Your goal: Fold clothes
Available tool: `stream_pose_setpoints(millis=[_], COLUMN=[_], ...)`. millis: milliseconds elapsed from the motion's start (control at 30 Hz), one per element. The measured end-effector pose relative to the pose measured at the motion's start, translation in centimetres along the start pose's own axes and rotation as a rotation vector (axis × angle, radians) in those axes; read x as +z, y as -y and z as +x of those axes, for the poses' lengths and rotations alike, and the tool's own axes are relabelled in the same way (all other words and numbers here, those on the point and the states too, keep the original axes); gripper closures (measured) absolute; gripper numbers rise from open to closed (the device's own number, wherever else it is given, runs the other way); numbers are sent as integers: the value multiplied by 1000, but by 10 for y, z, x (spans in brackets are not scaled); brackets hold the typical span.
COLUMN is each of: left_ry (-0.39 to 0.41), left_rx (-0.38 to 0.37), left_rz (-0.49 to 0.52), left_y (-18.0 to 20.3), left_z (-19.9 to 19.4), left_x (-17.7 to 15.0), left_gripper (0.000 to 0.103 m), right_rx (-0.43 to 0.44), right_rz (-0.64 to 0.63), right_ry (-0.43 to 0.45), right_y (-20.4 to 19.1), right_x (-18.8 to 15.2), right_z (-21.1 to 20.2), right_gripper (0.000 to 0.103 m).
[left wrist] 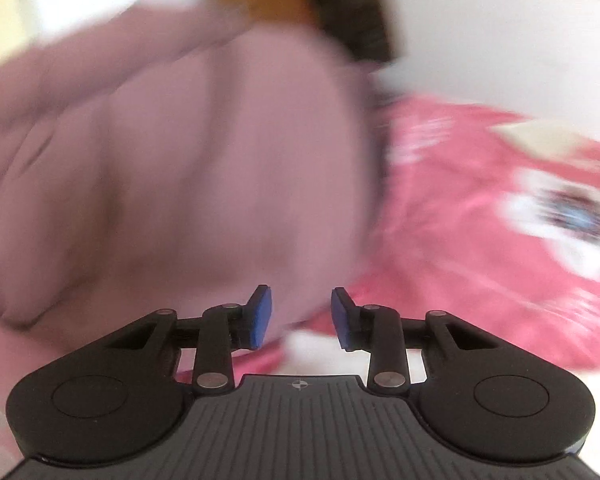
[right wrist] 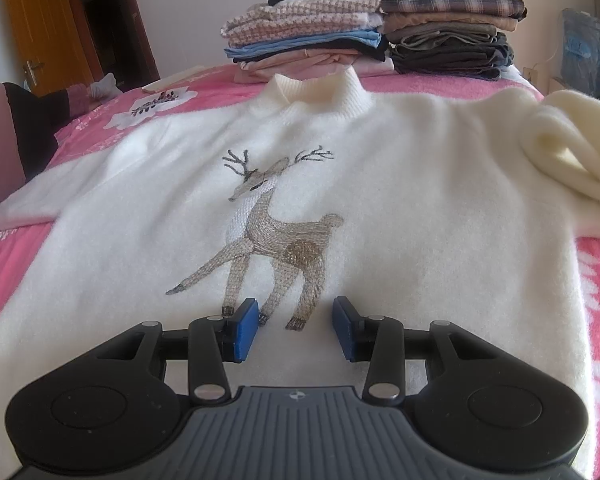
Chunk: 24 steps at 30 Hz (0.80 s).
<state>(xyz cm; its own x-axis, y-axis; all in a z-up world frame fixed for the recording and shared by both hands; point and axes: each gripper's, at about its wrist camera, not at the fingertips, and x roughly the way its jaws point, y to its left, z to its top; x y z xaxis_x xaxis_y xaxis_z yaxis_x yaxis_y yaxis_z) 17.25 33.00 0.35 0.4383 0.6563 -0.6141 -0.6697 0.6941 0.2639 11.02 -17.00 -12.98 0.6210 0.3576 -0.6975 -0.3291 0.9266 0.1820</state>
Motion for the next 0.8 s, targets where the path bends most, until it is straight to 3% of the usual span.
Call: stream_pose_setpoints(millis=[167, 233, 333, 400, 500, 533, 633, 800], left_ry=[146, 140, 30, 14, 42, 48, 89, 99], left_rx=[-319, -424, -583, -622, -571, -551, -562, -558], left_rz=[233, 276, 193, 154, 213, 236, 209, 187], left_y=[106, 145, 180, 188, 195, 198, 201, 209], left_z=[-48, -49, -40, -29, -14, -7, 19, 30], left_x=[-45, -67, -92, -100, -109, -111, -104, -92], left_gripper=[67, 67, 68, 68, 66, 57, 46, 39], right_rx=[-12, -18, -23, -26, -31, -34, -40, -47], right_rz=[-11, -14, -15, -15, -10, -10, -8, -12], right_ry=[-14, -22, -29, -28, -24, -23, -22, -20], right_y=[-3, -5, -6, -6, -7, -7, -9, -10], right_x=[2, 3, 4, 4, 3, 2, 2, 2], right_z=[1, 1, 2, 2, 2, 2, 3, 3], right_gripper=[59, 59, 59, 59, 59, 59, 58, 58])
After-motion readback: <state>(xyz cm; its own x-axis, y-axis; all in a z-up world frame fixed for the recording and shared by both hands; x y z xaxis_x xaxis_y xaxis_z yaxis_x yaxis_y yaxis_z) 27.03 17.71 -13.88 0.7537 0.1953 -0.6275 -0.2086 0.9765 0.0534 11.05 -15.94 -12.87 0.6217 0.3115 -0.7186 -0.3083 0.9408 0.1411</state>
